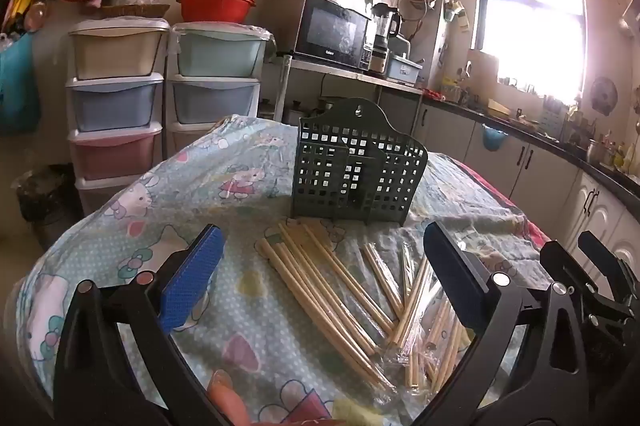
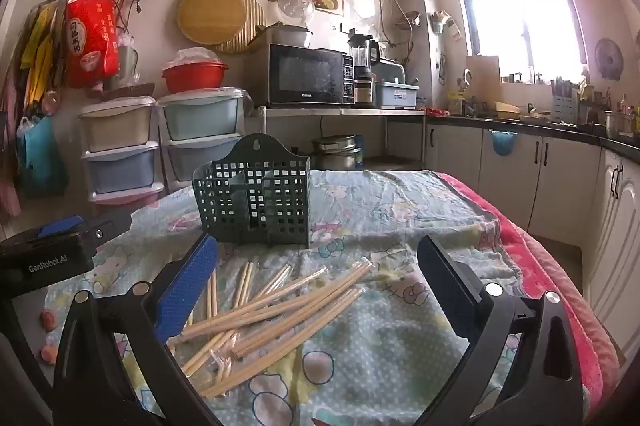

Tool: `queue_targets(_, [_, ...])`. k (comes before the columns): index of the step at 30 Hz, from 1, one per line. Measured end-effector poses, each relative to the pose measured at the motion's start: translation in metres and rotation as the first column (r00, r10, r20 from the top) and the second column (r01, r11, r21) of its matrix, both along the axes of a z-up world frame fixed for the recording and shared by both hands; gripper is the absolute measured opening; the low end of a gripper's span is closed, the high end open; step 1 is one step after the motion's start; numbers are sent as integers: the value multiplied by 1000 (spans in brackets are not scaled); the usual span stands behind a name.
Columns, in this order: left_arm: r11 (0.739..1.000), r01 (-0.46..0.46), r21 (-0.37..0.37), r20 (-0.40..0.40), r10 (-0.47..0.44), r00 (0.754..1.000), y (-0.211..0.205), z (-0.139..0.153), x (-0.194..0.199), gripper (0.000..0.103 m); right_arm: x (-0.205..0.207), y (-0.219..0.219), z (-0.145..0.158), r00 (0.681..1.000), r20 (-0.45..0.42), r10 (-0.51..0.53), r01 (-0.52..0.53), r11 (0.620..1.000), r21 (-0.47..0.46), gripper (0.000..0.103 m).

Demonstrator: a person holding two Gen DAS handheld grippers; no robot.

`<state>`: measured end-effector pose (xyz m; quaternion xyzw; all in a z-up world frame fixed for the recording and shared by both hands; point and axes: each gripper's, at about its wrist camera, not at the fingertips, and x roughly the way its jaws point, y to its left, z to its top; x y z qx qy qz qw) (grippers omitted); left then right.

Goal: Organize utensils

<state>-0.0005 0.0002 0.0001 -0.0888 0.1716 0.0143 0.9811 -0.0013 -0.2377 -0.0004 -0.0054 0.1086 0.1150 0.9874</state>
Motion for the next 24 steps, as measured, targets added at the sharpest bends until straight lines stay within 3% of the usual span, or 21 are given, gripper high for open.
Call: queue_targets(24, [1000,6,4,-1,-6,1000,0,7,4,93,3,-5,4,1000,5,-12,12,1000,15,97])
